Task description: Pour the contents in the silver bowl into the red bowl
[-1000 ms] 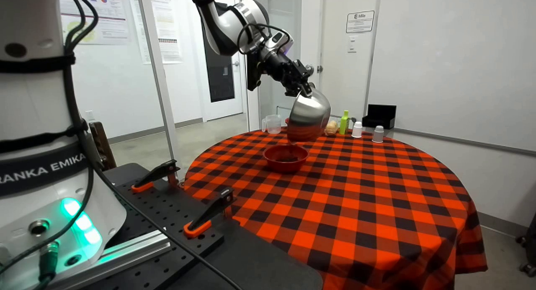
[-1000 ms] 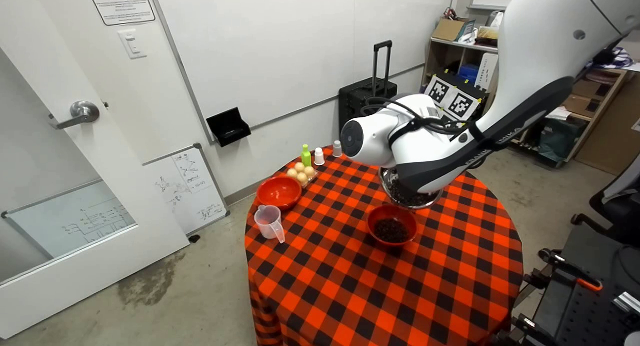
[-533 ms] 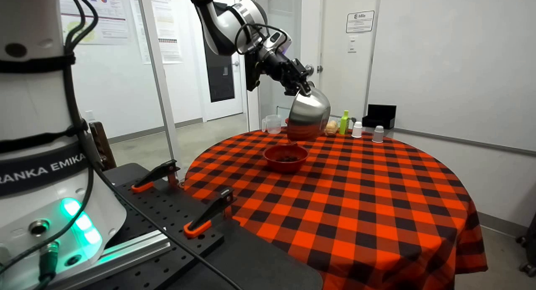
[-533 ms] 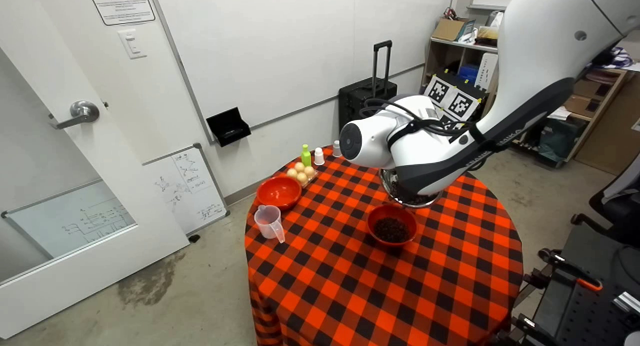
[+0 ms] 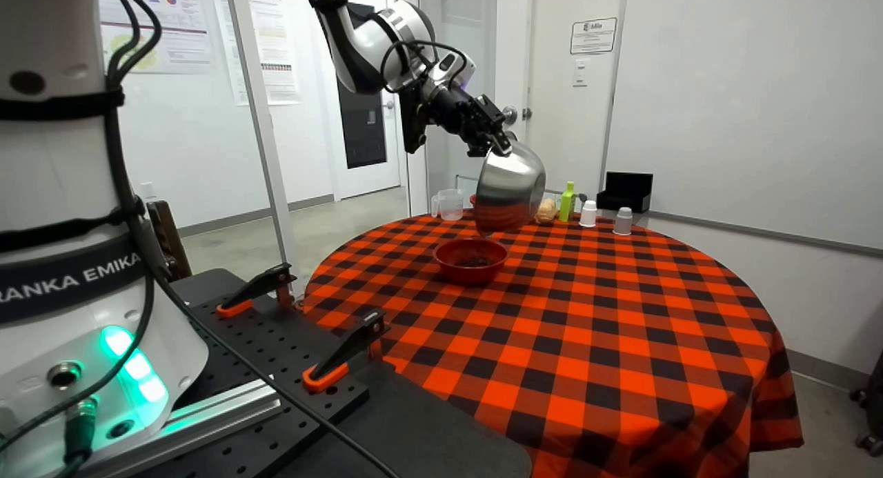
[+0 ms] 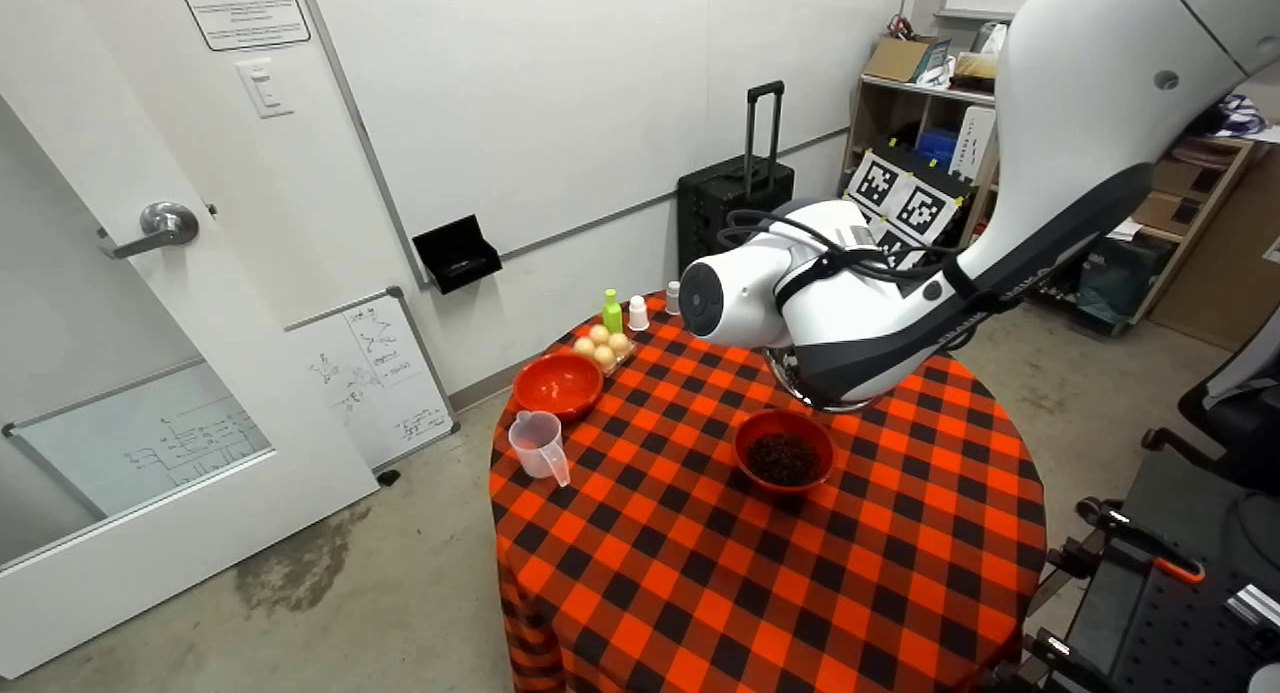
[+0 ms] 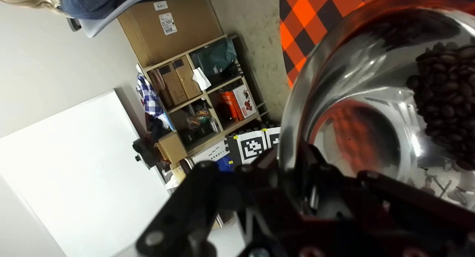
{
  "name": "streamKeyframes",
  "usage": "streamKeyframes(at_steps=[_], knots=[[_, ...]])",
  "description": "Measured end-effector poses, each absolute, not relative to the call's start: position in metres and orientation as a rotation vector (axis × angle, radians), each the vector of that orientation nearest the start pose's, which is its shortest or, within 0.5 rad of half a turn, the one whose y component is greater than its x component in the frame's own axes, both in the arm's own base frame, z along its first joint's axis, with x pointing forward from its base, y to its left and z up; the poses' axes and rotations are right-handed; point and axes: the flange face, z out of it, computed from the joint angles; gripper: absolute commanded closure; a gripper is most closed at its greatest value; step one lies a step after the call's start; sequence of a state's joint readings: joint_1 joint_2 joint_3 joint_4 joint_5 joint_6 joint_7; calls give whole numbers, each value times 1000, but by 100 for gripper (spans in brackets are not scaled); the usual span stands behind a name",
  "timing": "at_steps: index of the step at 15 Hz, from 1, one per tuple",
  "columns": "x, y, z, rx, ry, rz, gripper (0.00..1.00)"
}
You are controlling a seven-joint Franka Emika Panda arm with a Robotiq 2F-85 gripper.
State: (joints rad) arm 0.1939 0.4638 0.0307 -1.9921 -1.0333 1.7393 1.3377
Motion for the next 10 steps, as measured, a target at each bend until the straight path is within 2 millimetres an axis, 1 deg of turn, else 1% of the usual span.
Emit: streamKeyframes(at_steps=[5,10], knots=[[550,51,219,1962,-525,197,98],[549,60,220,1968,-516,209,98]])
